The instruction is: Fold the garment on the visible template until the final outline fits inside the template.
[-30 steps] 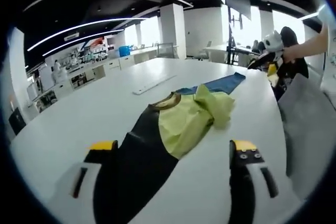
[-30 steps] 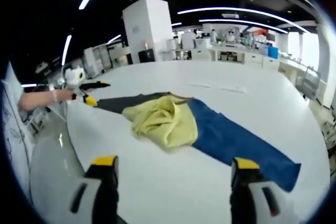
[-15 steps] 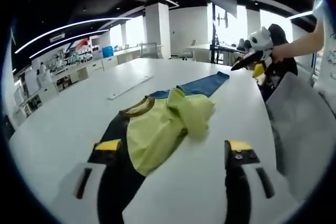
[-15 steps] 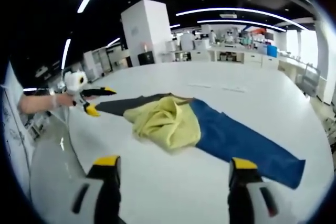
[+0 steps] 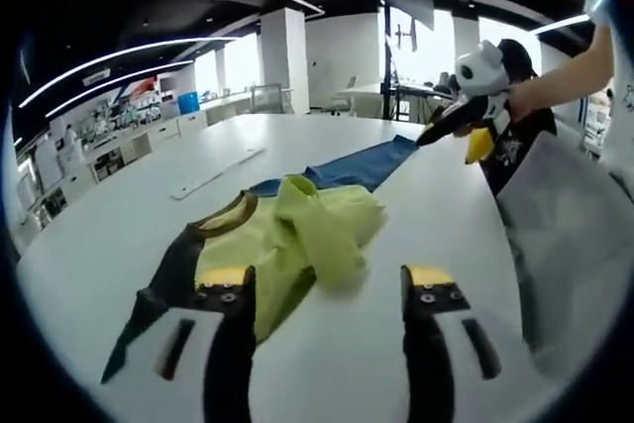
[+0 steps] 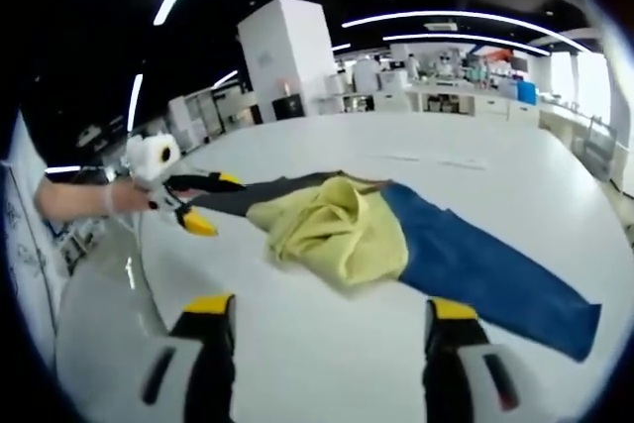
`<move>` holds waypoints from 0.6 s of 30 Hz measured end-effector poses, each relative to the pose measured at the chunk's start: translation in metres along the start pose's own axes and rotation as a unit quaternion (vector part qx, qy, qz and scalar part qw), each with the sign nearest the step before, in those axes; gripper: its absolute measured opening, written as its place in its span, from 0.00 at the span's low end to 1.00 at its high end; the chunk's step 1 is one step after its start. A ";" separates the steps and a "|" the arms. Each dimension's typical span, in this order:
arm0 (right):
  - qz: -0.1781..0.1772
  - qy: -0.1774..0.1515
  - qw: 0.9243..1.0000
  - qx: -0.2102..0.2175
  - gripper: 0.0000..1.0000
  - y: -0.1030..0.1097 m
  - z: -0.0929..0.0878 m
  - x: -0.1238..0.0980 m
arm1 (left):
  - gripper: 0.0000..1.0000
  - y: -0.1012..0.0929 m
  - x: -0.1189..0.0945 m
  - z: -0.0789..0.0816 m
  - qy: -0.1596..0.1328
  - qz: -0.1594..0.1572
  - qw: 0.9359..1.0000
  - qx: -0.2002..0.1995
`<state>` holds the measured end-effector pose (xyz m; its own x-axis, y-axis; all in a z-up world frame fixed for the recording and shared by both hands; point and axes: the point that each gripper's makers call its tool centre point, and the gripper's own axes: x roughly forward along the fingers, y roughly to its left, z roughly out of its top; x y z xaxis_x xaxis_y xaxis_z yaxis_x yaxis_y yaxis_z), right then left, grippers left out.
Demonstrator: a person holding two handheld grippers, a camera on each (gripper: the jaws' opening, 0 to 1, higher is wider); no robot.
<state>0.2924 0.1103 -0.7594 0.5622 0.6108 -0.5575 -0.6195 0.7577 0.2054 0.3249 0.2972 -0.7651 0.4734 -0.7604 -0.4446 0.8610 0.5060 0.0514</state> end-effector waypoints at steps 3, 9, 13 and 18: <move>0.012 0.003 1.000 0.003 0.75 0.006 0.000 0.009 | 0.52 -0.002 0.007 -0.001 -0.004 -0.003 1.000 -0.004; 0.025 0.007 1.000 0.003 0.71 0.012 -0.001 0.026 | 0.44 -0.008 0.021 0.001 -0.006 -0.001 1.000 -0.001; 0.034 0.010 0.999 0.002 0.68 0.017 0.000 0.039 | 0.39 -0.010 0.027 -0.004 0.001 0.001 1.000 0.004; 0.053 0.015 0.998 0.001 0.60 0.029 -0.003 0.055 | 0.31 -0.014 0.032 -0.005 0.002 0.003 1.000 -0.005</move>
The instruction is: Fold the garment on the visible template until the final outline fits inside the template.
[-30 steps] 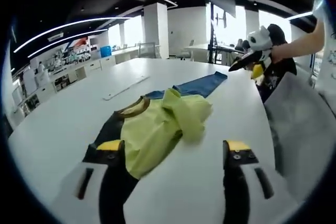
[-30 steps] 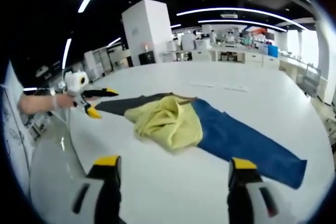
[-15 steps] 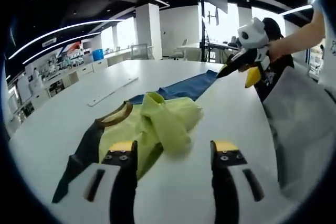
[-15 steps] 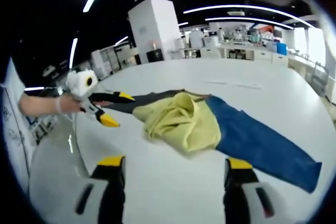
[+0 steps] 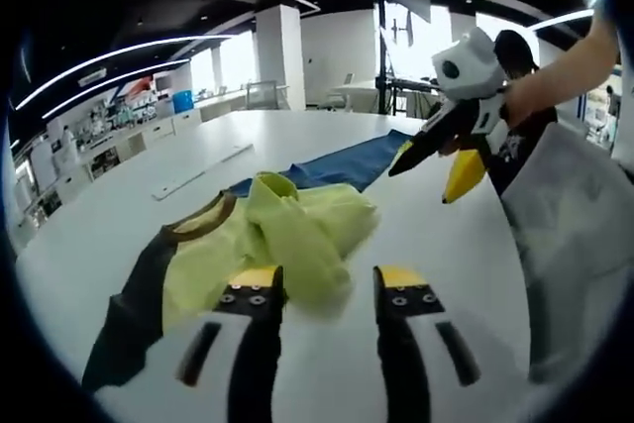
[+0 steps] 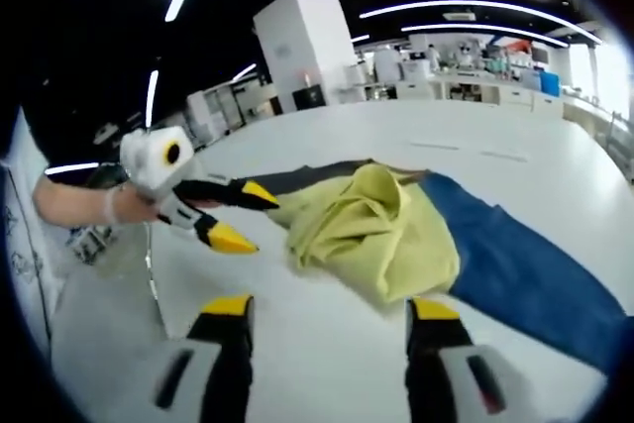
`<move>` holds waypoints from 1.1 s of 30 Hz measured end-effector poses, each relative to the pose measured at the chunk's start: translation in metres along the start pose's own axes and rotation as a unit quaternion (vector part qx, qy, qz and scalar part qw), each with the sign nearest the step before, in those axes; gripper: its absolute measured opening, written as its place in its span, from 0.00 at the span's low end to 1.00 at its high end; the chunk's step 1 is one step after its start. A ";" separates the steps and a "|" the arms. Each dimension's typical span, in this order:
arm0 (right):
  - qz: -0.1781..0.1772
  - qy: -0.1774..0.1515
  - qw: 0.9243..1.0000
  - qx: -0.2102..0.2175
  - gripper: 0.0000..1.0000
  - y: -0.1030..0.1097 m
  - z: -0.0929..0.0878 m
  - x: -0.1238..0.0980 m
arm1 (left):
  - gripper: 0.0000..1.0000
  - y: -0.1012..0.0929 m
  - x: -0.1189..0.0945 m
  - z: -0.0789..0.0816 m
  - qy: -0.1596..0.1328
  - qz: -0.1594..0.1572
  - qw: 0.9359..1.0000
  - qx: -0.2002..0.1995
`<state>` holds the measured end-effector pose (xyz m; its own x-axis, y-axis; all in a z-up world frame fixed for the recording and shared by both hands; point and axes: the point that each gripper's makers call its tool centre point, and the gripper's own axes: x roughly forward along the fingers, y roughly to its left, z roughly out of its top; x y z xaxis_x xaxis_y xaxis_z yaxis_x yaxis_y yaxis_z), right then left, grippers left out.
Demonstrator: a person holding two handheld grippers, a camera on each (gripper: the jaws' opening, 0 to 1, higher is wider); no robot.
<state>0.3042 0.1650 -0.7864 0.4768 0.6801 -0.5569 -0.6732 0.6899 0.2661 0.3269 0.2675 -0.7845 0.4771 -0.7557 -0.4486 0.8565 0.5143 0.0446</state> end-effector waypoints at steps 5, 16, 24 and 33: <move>0.010 0.001 1.000 -0.013 0.52 0.007 0.000 0.019 | 0.27 -0.003 0.007 -0.007 0.015 0.002 1.000 0.013; 0.026 0.005 1.000 -0.006 0.34 0.017 -0.001 0.050 | 0.19 -0.002 0.017 -0.020 0.031 0.019 0.999 0.009; 0.035 0.010 0.999 0.001 0.24 0.024 -0.002 0.072 | 0.15 0.000 0.024 -0.022 0.033 0.028 0.999 0.007; 0.037 0.008 0.999 0.006 0.13 0.026 0.001 0.086 | 0.11 0.004 0.023 -0.024 0.036 0.042 0.998 0.024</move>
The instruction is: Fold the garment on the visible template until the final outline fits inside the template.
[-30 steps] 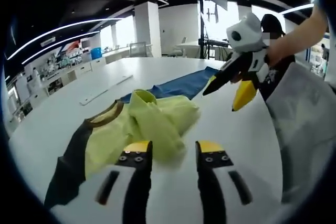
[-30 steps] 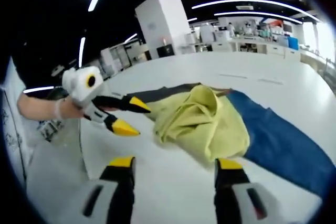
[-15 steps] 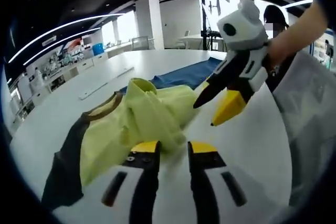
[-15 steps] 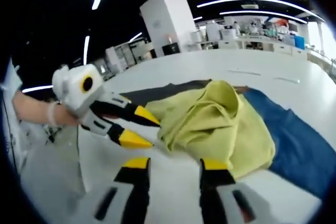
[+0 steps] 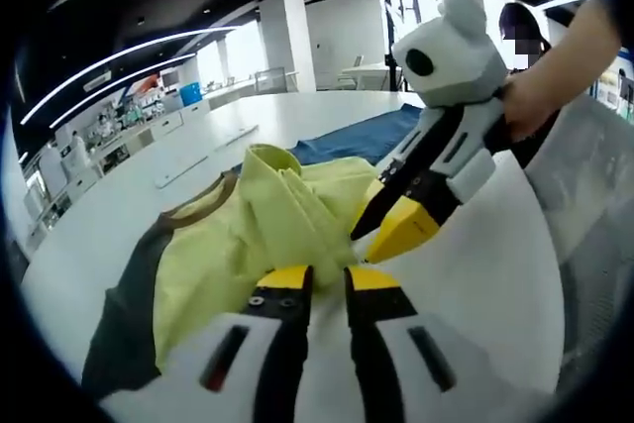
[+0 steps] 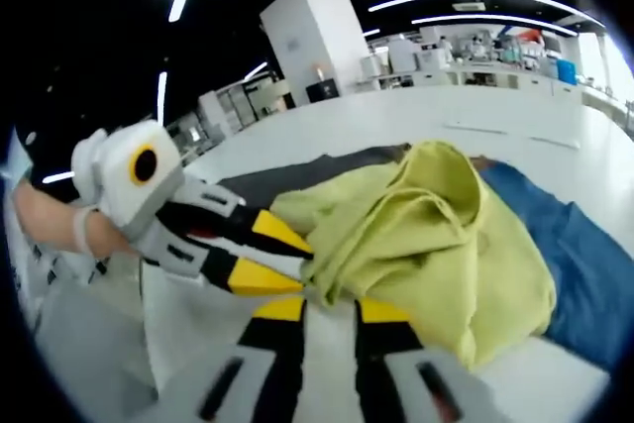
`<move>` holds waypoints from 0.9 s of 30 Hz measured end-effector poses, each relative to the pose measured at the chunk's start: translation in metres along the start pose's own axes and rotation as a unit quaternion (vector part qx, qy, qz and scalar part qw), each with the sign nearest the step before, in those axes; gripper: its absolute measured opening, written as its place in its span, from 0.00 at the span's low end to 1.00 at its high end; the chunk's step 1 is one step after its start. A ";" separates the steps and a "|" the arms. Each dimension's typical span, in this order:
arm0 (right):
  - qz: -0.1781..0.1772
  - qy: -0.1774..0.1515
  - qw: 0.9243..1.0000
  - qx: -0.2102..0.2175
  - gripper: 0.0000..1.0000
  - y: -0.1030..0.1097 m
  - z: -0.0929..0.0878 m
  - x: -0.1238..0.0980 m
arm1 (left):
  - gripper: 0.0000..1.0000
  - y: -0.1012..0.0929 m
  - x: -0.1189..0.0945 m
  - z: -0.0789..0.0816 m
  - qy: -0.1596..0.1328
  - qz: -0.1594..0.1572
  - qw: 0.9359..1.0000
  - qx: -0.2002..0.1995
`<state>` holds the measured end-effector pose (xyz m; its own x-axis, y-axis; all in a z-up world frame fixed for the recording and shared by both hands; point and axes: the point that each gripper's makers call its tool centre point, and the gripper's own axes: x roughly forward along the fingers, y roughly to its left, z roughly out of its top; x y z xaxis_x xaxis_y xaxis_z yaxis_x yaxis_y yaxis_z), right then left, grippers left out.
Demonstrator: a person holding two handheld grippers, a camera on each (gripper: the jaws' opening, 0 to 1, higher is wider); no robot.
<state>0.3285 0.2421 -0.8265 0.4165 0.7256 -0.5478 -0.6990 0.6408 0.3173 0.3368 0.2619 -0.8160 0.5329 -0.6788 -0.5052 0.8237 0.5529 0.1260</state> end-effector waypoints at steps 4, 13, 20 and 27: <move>-0.005 0.006 1.000 -0.001 0.11 -0.001 -0.003 0.005 | 0.11 -0.001 0.000 -0.002 0.001 0.002 1.000 0.000; -0.002 0.002 1.000 0.012 0.00 -0.002 0.001 0.009 | 0.13 -0.005 0.002 -0.003 0.008 0.005 1.000 0.010; 0.021 -0.006 0.999 0.027 0.00 0.007 0.005 0.008 | 0.12 -0.002 0.004 -0.007 0.012 0.013 1.000 0.011; 0.027 -0.010 0.999 0.035 0.00 0.008 0.007 0.008 | 0.04 0.001 0.003 -0.008 0.015 0.021 1.000 0.010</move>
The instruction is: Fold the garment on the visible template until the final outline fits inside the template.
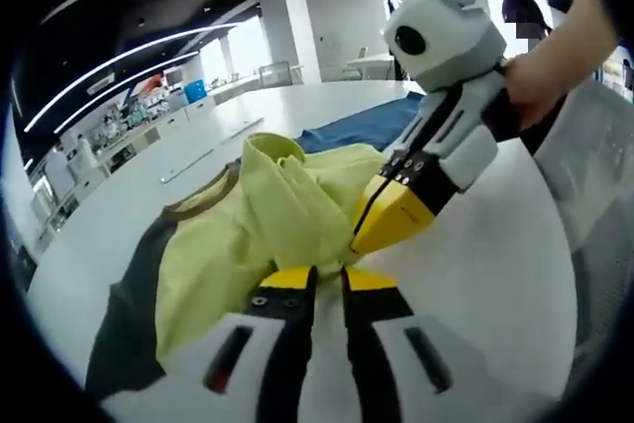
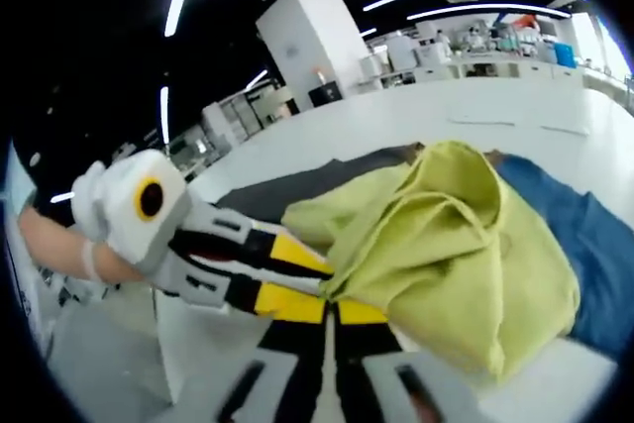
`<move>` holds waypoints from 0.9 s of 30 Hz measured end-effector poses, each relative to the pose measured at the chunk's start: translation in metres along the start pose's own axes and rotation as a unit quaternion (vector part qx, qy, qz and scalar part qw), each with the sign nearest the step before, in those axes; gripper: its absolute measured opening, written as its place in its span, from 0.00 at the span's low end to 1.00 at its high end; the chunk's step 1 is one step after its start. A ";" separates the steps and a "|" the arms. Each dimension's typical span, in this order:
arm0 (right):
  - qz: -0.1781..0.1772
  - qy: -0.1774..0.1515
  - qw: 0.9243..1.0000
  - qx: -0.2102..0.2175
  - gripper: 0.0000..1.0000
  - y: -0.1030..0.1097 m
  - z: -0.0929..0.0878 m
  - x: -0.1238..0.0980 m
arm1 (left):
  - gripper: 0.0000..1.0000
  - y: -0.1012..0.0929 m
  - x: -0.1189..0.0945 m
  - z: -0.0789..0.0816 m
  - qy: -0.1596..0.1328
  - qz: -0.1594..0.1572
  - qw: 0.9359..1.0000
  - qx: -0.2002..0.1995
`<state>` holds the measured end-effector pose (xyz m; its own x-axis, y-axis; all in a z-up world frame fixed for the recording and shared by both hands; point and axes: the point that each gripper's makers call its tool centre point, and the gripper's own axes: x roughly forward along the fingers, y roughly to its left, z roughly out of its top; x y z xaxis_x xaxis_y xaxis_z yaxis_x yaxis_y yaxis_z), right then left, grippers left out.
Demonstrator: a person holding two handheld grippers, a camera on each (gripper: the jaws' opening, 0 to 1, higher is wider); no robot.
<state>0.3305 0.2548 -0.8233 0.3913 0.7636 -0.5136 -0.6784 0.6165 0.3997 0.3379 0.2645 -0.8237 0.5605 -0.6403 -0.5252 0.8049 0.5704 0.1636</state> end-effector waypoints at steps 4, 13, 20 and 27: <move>-0.005 0.004 1.000 -0.007 0.00 -0.002 0.000 -0.001 | 0.00 0.005 -0.003 0.001 -0.002 0.005 1.000 -0.027; -0.014 0.004 1.000 -0.023 0.00 -0.008 0.007 -0.025 | 0.00 0.028 -0.034 0.012 -0.021 0.025 0.995 -0.096; -0.033 0.003 0.998 -0.053 0.00 -0.007 0.013 -0.062 | 0.00 0.050 -0.072 0.016 -0.035 0.052 0.994 -0.094; -0.063 0.000 0.995 -0.076 0.00 -0.017 0.022 -0.106 | 0.00 0.068 -0.109 0.019 -0.042 0.079 0.992 -0.091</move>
<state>0.3143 0.1673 -0.7589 0.4800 0.6815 -0.5524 -0.7102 0.6715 0.2113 0.3349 0.3636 -0.7394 0.6975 -0.5714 -0.4325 0.6611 0.7459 0.0808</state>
